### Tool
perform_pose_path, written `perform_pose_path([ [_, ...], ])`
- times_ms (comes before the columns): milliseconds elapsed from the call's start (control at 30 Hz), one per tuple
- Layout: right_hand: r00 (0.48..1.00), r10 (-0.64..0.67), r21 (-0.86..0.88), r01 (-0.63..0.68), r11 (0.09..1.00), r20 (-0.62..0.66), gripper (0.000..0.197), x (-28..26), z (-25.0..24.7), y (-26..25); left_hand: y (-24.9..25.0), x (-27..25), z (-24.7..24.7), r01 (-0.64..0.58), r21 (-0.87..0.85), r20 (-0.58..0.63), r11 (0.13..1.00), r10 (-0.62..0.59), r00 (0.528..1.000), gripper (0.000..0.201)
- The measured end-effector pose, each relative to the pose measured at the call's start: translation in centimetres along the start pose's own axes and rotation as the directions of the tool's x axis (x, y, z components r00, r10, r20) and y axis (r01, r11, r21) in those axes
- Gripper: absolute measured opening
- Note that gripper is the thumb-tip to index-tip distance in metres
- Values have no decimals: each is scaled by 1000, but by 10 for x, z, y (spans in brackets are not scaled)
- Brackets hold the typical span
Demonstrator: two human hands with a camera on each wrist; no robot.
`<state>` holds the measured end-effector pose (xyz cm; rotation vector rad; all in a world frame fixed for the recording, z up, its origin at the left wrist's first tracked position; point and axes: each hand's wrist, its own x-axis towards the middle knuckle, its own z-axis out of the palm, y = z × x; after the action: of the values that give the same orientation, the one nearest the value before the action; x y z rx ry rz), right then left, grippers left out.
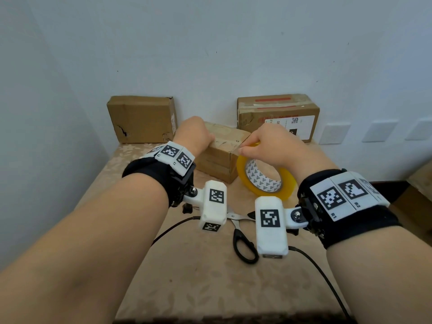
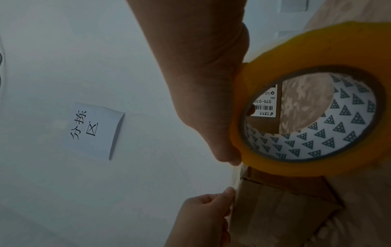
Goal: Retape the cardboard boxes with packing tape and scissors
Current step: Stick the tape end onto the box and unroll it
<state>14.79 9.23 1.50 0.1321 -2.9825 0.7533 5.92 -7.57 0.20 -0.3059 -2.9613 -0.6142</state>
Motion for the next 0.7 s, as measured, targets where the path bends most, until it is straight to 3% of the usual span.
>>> perform_pose_path([
  [133, 1000, 4, -2, -4, 1000, 10, 22, 0, 0, -1, -7, -6, 3, 5, 27, -140, 1000, -1, 990, 35],
  [200, 1000, 5, -8, -5, 1000, 6, 22, 0, 0, -1, -5, -13, 3, -176, 49, -214, 983, 182, 960, 33],
  [267, 1000, 5, -18, -5, 1000, 2, 23, -1, -1, -1, 1, -24, 5, -403, 2, -109, 915, 401, 910, 32],
  [333, 1000, 1, -25, 0, 1000, 18, 27, -2, -2, 0, 3, -35, 12, -510, -4, 141, 860, 506, 851, 41],
  [367, 1000, -1, -21, 2, 1000, 29, 30, -2, -2, 1, 0, -38, 15, -521, 30, 232, 853, 501, 834, 46],
  [433, 1000, 8, 27, -9, 1000, 26, 35, -4, -3, 1, -7, -40, 17, -489, 86, 286, 868, 449, 847, 50],
  [567, 999, 48, 240, -45, 970, -7, 36, -9, -6, 5, -2, -34, 17, -362, 115, 288, 925, 317, 904, 54],
  [700, 997, 70, 355, -52, 933, -40, 32, -16, 0, 8, 7, -27, 30, -231, 185, 205, 955, 192, 960, 60],
])
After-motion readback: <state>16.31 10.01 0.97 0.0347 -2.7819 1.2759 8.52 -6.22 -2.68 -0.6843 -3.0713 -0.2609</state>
